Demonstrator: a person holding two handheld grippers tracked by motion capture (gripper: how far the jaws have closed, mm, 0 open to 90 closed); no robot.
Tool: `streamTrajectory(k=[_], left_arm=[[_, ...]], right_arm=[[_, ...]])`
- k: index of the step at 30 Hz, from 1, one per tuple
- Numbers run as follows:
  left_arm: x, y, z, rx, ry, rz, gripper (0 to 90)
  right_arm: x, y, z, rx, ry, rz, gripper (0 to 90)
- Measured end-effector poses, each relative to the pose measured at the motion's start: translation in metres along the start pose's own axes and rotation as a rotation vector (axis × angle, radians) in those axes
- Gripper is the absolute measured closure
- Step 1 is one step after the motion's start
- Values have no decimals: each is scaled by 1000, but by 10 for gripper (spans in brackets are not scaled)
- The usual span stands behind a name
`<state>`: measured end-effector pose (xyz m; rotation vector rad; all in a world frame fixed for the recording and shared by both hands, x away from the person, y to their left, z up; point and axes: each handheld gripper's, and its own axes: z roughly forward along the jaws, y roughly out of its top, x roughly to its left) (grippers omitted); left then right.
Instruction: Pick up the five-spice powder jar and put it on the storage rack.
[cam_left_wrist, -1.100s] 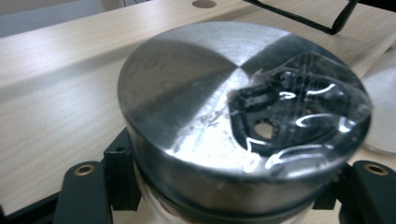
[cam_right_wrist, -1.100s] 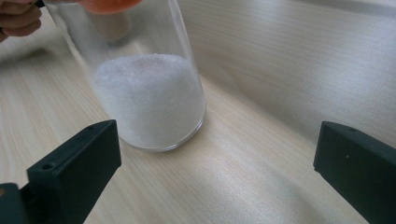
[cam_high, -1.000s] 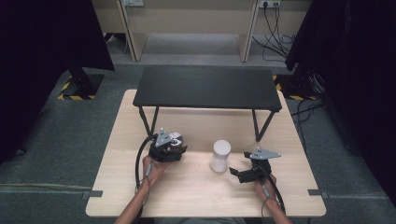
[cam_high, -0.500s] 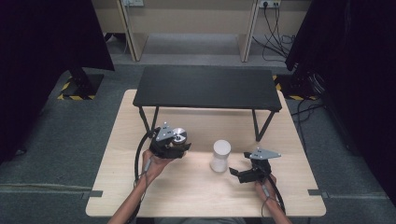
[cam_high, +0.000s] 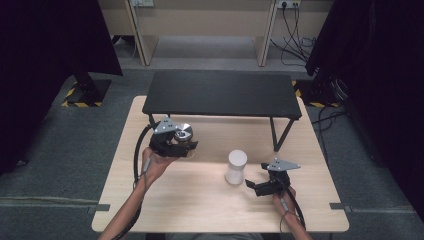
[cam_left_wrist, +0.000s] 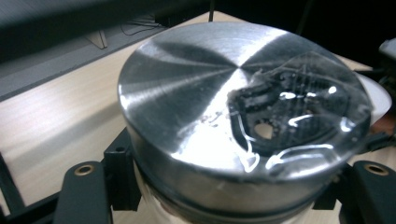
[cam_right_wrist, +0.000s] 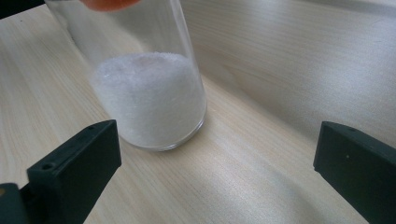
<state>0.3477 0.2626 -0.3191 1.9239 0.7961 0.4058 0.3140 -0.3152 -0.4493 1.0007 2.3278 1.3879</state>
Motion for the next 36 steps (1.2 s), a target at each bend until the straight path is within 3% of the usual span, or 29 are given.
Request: streamTrajectory(k=[3,4,9,14,22,28,32,36], left_arm=[[5,13,-9,-3,-4,-8,304],[5,24,-15,5,7,-6,304],[8,41,-25,-3,10,-15,304],[10,54,-32,-12,17,-24,304],[12,79,-32,0,71,-33,304],[18,91,-31,0,97,-47,304],[25,93,-32,-23,88,-75,304],[27,97,-29,-21,118,-85,304]], right_arm=[[0,0,0,1,-2,-3,8],[0,0,0,2,-2,-4,8],[1,1,0,3,-3,-5,8],[1,1,0,5,-4,-6,8],[1,1,0,6,-5,-9,8],[1,1,0,5,-3,-8,8],[1,1,1,6,-4,-10,8],[1,1,1,6,-3,-10,8]])
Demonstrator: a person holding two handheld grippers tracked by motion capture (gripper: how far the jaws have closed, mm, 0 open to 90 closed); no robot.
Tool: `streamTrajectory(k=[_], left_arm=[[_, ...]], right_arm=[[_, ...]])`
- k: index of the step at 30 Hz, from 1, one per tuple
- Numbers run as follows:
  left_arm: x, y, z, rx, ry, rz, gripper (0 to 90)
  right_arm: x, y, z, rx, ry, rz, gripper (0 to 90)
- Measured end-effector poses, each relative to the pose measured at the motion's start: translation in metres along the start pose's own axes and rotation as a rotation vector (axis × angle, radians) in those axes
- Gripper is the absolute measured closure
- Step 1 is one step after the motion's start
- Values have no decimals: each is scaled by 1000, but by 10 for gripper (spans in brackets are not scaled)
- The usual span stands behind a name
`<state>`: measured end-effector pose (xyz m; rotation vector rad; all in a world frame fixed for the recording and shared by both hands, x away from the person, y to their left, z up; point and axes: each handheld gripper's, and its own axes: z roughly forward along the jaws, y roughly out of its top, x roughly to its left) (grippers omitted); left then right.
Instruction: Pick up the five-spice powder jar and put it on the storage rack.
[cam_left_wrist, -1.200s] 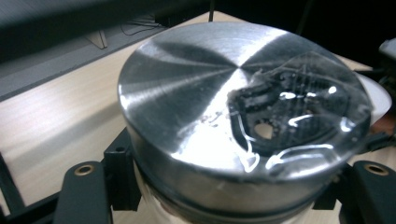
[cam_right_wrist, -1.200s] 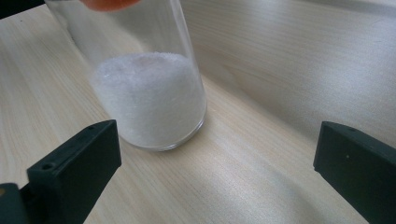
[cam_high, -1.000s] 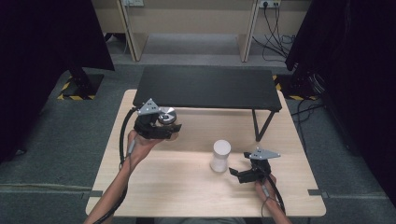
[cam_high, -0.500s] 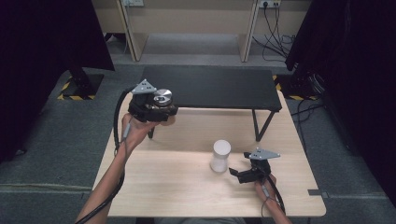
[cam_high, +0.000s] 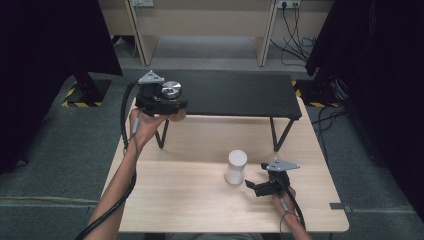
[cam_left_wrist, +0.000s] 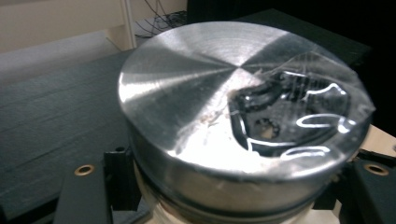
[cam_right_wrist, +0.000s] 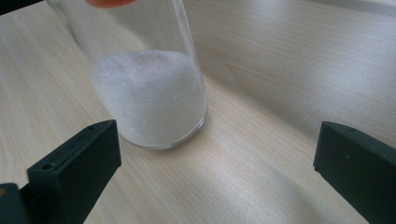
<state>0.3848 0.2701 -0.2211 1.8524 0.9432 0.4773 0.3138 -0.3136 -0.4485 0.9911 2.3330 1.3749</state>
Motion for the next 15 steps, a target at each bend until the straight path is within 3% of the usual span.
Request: streamTrajectory(k=[6,15], left_arm=[[3,4,8,1,67,-27,304],[2,8,21,13,159,-28,304]], right_arm=[[0,0,0,0,1,0,8],[-1,-1,0,-3,7,-1,8]])
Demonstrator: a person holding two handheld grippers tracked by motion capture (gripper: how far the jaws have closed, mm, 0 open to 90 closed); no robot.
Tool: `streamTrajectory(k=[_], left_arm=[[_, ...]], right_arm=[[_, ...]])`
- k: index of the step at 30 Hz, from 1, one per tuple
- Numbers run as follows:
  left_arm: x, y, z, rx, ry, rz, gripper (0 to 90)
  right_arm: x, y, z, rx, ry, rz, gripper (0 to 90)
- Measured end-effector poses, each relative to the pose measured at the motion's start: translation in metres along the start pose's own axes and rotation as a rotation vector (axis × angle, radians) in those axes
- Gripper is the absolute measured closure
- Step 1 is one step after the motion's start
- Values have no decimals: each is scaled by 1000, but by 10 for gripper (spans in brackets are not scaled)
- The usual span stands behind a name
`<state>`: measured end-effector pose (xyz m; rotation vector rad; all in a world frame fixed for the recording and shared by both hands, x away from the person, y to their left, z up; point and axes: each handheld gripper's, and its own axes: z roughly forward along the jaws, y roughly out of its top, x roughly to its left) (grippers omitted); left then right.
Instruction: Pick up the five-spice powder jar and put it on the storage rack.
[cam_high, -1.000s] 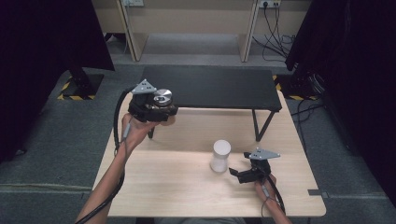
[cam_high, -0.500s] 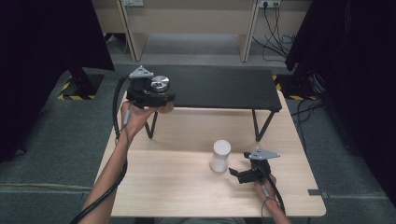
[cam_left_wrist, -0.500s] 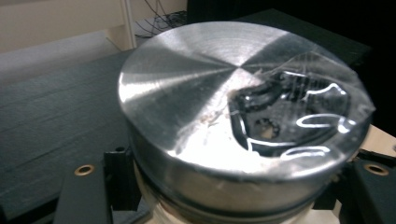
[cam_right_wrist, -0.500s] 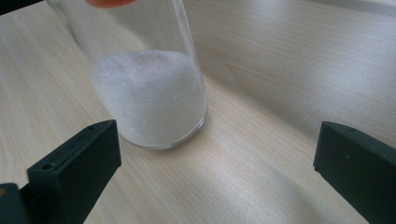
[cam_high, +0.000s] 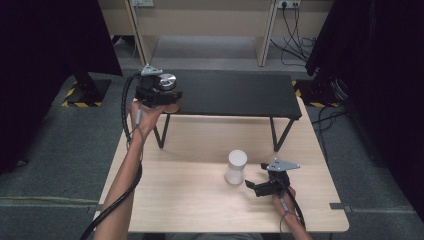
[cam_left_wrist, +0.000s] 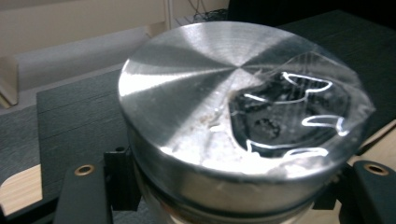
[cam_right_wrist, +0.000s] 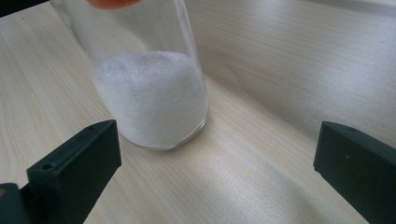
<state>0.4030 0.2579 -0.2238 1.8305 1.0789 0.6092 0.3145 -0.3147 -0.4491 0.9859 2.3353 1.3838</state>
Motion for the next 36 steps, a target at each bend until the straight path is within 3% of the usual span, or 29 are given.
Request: streamTrajectory(k=[11,18,26,29,36], left_arm=[[1,8,12,-9,49,-43,304],[-3,19,20,4,69,-34,304],[-2,19,30,11,76,-47,304],[-1,13,33,-6,72,-52,304],[-2,10,33,-14,71,-38,298]], right_arm=[[-1,0,0,0,5,0,8],[-1,0,0,-2,11,2,8],[-2,0,0,-3,16,1,8],[-3,0,0,-3,18,2,8],[-2,0,0,-2,17,-1,8]])
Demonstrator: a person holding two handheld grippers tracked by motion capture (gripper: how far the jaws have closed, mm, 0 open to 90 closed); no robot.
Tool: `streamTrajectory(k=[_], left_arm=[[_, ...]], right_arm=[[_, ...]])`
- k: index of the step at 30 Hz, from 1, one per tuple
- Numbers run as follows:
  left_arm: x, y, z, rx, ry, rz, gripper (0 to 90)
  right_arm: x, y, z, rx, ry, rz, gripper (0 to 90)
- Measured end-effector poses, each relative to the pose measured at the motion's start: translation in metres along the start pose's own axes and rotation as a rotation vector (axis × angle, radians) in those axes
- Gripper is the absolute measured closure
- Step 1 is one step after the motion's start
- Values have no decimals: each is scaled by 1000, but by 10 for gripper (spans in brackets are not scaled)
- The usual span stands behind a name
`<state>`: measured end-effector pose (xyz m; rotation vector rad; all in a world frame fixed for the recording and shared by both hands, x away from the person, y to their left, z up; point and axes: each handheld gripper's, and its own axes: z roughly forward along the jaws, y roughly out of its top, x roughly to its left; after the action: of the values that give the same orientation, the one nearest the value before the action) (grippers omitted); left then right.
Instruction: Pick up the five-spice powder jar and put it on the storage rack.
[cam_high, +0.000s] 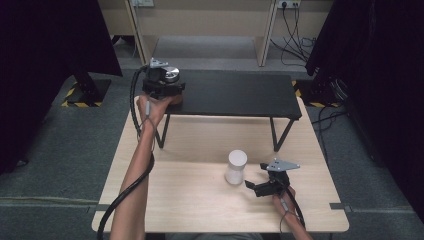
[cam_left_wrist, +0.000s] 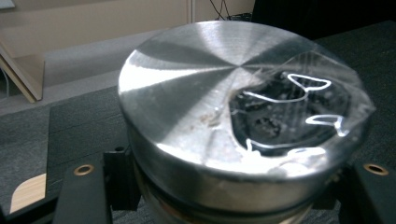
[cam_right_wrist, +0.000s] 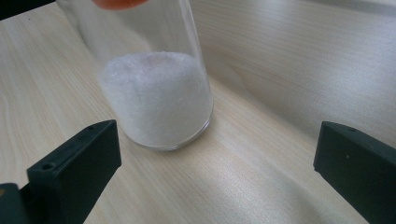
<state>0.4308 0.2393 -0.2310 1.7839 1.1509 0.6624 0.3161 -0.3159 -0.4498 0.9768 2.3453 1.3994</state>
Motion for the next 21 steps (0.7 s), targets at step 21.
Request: streamTrajectory(k=[21], left_arm=[[14,-4,-15,-6,-60,-48,4]], right_arm=[[1,1,0,6,-4,-3,8]])
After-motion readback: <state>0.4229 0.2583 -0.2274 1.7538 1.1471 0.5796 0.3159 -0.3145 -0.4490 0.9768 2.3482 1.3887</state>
